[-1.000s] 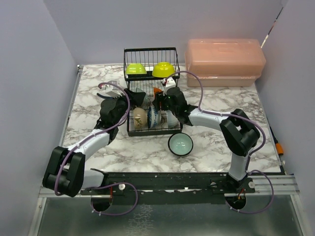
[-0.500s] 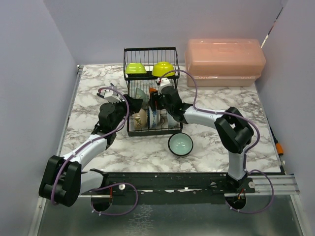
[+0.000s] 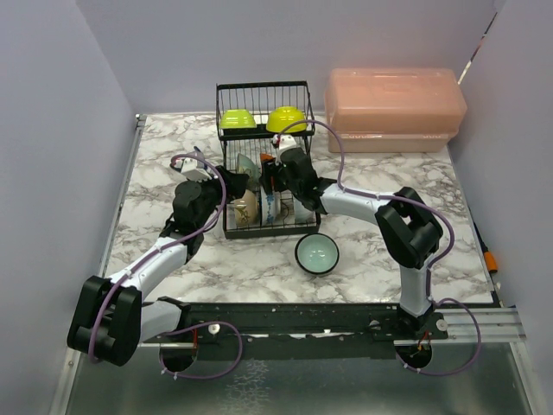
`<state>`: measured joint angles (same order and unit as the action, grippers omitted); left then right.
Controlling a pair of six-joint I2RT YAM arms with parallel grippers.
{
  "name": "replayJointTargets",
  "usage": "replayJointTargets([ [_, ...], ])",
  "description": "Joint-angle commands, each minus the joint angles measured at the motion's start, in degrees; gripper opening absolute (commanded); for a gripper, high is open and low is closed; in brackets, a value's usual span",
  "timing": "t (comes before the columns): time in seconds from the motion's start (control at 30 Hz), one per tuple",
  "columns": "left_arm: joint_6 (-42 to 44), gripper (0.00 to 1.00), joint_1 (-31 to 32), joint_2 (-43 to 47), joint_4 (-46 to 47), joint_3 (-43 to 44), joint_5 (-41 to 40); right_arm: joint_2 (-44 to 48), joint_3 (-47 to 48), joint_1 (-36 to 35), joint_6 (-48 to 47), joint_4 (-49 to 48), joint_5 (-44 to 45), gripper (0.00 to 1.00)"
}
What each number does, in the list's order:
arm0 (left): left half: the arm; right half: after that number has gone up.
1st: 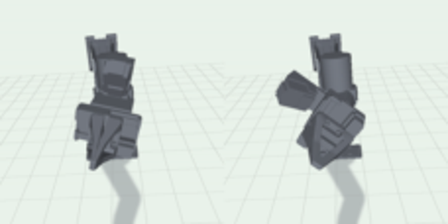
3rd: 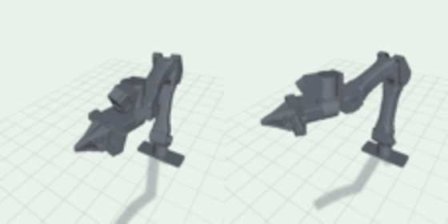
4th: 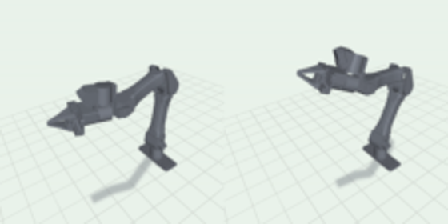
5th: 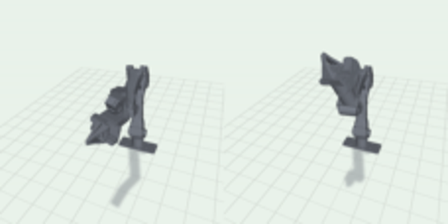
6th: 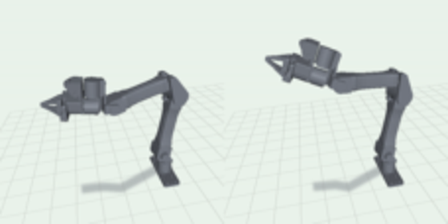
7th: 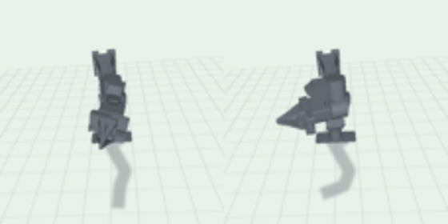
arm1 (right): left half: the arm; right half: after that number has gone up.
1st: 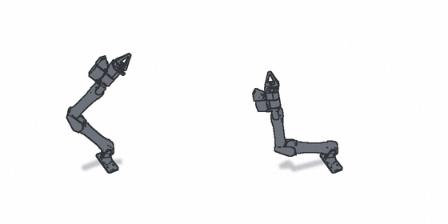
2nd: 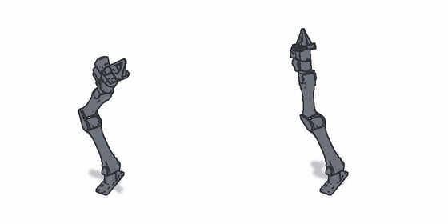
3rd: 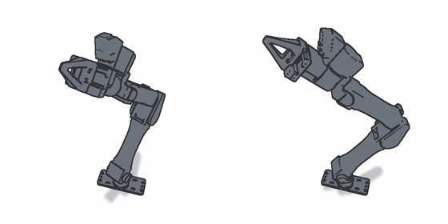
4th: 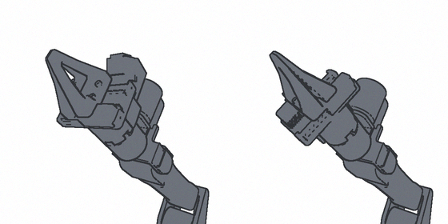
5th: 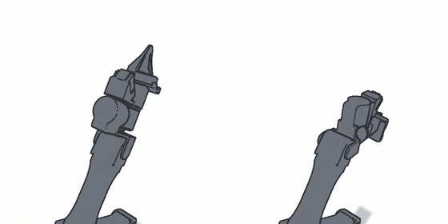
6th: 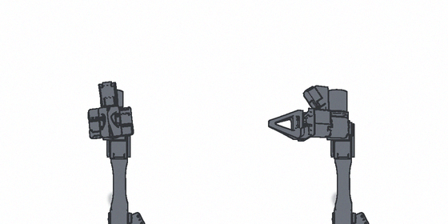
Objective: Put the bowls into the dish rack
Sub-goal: Place the bowl in the dish rack.
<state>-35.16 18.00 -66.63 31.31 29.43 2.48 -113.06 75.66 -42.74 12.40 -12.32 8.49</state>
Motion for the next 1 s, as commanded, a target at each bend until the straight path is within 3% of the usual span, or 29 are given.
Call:
replayJointTargets([
  [0.0, 1.06, 0.77, -0.29, 1.10, -0.52, -0.55, -1.69, -2.08, 1.46, 0.11, 6.30, 3.85, -8.11, 0.00],
  [0.2, 1.27, 0.77, -0.33, 1.30, -1.78, -0.60, -1.91, -1.24, 1.02, 0.15, 10.59, 6.03, -8.08, 0.04],
  [0.47, 1.41, 0.77, -0.33, 1.27, -2.38, -0.31, -1.70, -0.59, 1.76, 0.29, 11.24, 8.73, -7.66, 0.31],
  [0.6, 1.57, 0.77, -0.30, 0.87, -2.48, 0.09, -1.56, 0.17, 2.23, 0.38, 11.15, 9.28, -8.13, 0.50],
  [0.97, 2.01, 0.77, -0.28, 0.38, -3.05, 0.63, -1.34, 1.92, 4.08, 0.40, 9.68, 10.92, -10.32, 0.81],
])
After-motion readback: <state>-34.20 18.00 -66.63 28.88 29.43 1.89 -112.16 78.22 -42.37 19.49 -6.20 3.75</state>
